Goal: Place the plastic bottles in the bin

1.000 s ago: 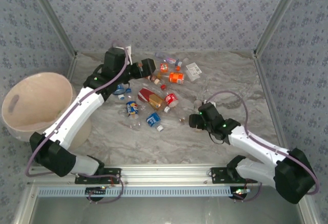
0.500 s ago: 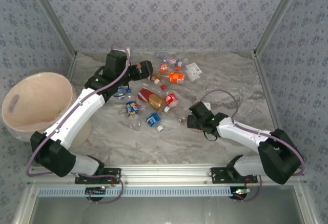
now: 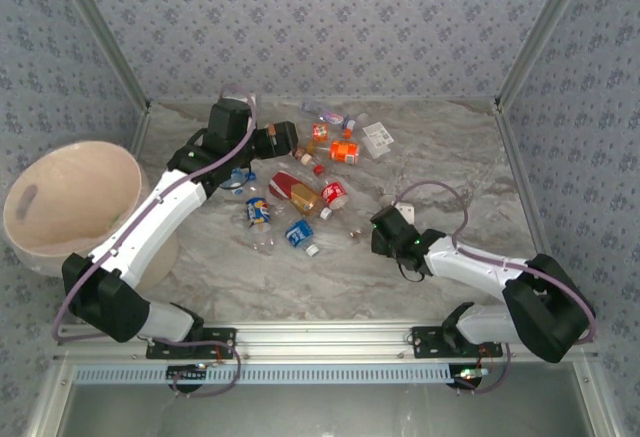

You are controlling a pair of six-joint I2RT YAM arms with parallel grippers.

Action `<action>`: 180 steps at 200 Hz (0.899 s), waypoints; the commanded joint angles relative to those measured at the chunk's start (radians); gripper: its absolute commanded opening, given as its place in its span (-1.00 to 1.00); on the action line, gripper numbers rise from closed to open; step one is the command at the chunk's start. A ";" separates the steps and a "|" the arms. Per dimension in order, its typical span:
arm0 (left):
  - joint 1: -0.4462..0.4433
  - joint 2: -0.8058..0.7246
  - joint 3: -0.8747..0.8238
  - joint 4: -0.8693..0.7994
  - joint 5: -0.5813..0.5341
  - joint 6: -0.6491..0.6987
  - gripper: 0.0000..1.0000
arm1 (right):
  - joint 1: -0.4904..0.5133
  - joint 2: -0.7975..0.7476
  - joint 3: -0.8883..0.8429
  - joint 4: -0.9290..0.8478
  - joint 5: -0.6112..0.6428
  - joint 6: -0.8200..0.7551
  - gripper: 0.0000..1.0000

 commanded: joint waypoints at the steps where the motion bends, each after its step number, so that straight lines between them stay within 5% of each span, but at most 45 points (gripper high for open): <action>1: 0.000 0.009 -0.003 -0.003 -0.004 0.030 0.96 | 0.008 -0.027 -0.007 -0.022 0.049 -0.008 0.09; 39: 0.000 -0.004 -0.035 0.066 0.092 0.048 0.96 | 0.007 -0.162 0.035 -0.070 0.046 -0.053 -0.05; 83: 0.009 -0.009 -0.076 0.120 0.188 0.056 0.96 | -0.013 -0.322 0.040 0.090 -0.079 -0.189 -0.11; 129: 0.023 -0.009 -0.100 0.205 0.451 0.025 0.96 | -0.033 -0.273 0.104 0.342 -0.345 -0.274 -0.14; 180: 0.030 0.008 -0.063 0.221 0.548 -0.068 0.96 | -0.033 -0.145 0.164 0.528 -0.536 -0.319 -0.14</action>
